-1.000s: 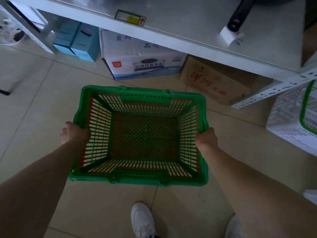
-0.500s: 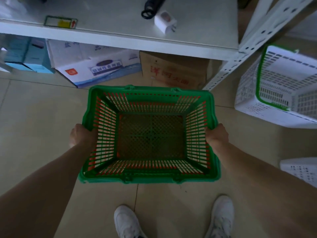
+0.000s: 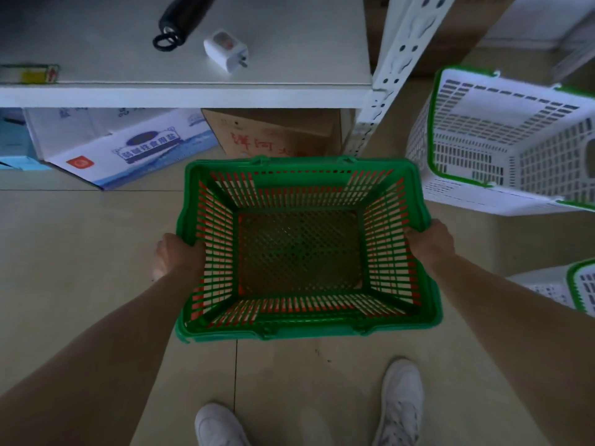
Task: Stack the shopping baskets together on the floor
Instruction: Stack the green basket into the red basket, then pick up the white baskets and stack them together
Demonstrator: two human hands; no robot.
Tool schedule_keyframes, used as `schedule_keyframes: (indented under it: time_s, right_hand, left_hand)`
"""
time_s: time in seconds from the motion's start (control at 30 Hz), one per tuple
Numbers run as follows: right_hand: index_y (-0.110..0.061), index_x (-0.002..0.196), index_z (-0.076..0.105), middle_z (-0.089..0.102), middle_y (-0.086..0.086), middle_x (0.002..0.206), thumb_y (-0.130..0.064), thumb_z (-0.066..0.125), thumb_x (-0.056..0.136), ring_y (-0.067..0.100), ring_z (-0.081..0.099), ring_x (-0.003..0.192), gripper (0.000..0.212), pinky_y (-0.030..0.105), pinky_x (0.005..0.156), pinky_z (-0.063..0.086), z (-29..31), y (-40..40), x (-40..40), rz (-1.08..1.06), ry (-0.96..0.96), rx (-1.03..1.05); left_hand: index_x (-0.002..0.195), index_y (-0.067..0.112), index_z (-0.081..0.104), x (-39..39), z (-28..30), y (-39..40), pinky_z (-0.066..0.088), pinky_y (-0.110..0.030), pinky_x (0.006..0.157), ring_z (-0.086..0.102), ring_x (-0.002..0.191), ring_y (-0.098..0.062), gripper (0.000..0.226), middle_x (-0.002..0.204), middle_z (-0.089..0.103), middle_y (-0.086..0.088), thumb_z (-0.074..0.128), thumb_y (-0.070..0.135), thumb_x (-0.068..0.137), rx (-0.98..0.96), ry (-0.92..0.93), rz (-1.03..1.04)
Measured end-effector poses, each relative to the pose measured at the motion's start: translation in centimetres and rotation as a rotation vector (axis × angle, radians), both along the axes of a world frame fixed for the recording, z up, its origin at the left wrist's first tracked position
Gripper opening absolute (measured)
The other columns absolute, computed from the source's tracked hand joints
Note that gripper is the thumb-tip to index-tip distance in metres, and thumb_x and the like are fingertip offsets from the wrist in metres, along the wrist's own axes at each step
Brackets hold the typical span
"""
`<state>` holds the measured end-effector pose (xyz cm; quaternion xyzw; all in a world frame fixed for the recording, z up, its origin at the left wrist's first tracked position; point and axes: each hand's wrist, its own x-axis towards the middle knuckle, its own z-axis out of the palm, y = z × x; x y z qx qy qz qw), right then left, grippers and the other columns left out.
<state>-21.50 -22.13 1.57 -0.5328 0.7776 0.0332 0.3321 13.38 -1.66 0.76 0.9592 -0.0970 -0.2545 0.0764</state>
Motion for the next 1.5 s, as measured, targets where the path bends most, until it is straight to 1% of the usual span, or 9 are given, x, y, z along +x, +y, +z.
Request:
schedule_keyframes:
  time_s: [0.2,0.47,0.63,0.8,0.9,1.03,1.17,1.33,1.5]
  right_hand:
    - [-0.007,0.121,0.054,0.065,0.017,0.112,-0.035,0.059,0.089,0.034,0.064,0.095,0.043,0.042,0.083,0.054,-0.4,-1.5,-1.7,0.001,-0.006,0.001]
    - [-0.009,0.122,0.055,0.065,0.014,0.110,-0.046,0.059,0.085,0.029,0.063,0.086,0.052,0.037,0.078,0.055,-0.6,-2.0,-2.5,-0.016,-0.042,0.110]
    - [-0.006,0.128,0.045,0.061,0.011,0.113,-0.047,0.059,0.084,0.032,0.064,0.098,0.061,0.037,0.082,0.054,-0.3,-2.1,-2.6,-0.045,-0.089,0.145]
    - [-0.005,0.131,0.042,0.051,0.017,0.127,-0.028,0.054,0.089,0.036,0.056,0.112,0.050,0.046,0.091,0.049,1.1,-1.8,-2.7,0.105,0.051,-0.155]
    - [-0.009,0.127,0.049,0.056,0.014,0.121,-0.023,0.054,0.088,0.033,0.059,0.106,0.042,0.044,0.086,0.050,1.8,-1.6,-3.0,0.380,0.172,-0.434]
    - [-0.013,0.122,0.053,0.059,0.010,0.115,-0.026,0.052,0.090,0.030,0.061,0.103,0.034,0.044,0.087,0.051,2.8,-1.5,-3.2,0.491,0.082,-0.465]
    - [-0.015,0.124,0.052,0.056,0.008,0.118,-0.028,0.048,0.094,0.027,0.060,0.105,0.033,0.042,0.087,0.049,3.8,-1.4,-4.3,0.482,0.008,-0.386]
    - [-0.015,0.124,0.052,0.057,0.009,0.117,-0.026,0.045,0.097,0.028,0.060,0.103,0.029,0.038,0.086,0.050,4.4,-1.9,-8.5,0.402,-0.078,-0.259]
    - [-0.011,0.125,0.052,0.061,0.011,0.123,-0.027,0.041,0.099,0.028,0.058,0.112,0.033,0.033,0.089,0.044,4.0,-3.0,-15.7,0.188,-0.123,-0.125]
  left_hand:
    - [0.116,-0.004,0.054,-1.7,0.4,-1.3,0.039,-0.039,0.065,0.060,0.103,-0.044,0.045,0.114,0.061,-0.027,0.059,0.032,0.089,0.011,-0.024,-0.040]
    - [0.116,-0.003,0.053,-2.4,0.1,-1.7,0.055,-0.048,0.081,0.063,0.099,-0.044,0.048,0.112,0.062,-0.027,0.059,0.035,0.087,0.053,0.046,-0.048]
    - [0.133,-0.006,0.039,-4.5,1.4,-4.2,0.040,-0.052,0.102,0.043,0.125,-0.044,0.055,0.136,0.042,-0.027,0.059,0.017,0.086,0.051,-0.062,0.018]
    - [0.134,0.000,0.040,-7.6,3.3,-7.4,0.038,-0.053,0.103,0.041,0.126,-0.042,0.053,0.141,0.040,-0.023,0.055,0.010,0.084,-0.137,-0.259,-0.315]
    - [0.134,0.007,0.045,-11.4,4.1,-9.9,0.046,-0.047,0.099,0.048,0.124,-0.036,0.048,0.138,0.044,-0.018,0.055,0.008,0.087,-0.299,-0.151,-0.543]
    - [0.128,0.007,0.053,-17.9,5.2,-13.2,0.048,-0.040,0.099,0.057,0.116,-0.032,0.041,0.130,0.054,-0.015,0.055,0.008,0.088,-0.424,0.046,-0.733]
    - [0.113,0.012,0.063,-24.6,6.0,-16.4,0.054,-0.039,0.091,0.066,0.102,-0.028,0.025,0.113,0.068,-0.010,0.051,0.010,0.090,-0.437,0.359,-0.602]
    - [0.106,0.003,0.059,-32.8,7.7,-19.6,0.048,-0.013,0.045,0.059,0.065,-0.017,0.018,0.087,0.062,-0.013,0.043,0.002,0.097,-0.435,0.789,-0.259]
    - [0.102,0.007,0.058,-39.5,8.0,-22.0,0.045,-0.017,0.046,0.053,0.057,-0.015,0.015,0.074,0.059,-0.008,0.044,0.006,0.098,-0.372,0.862,-0.281]
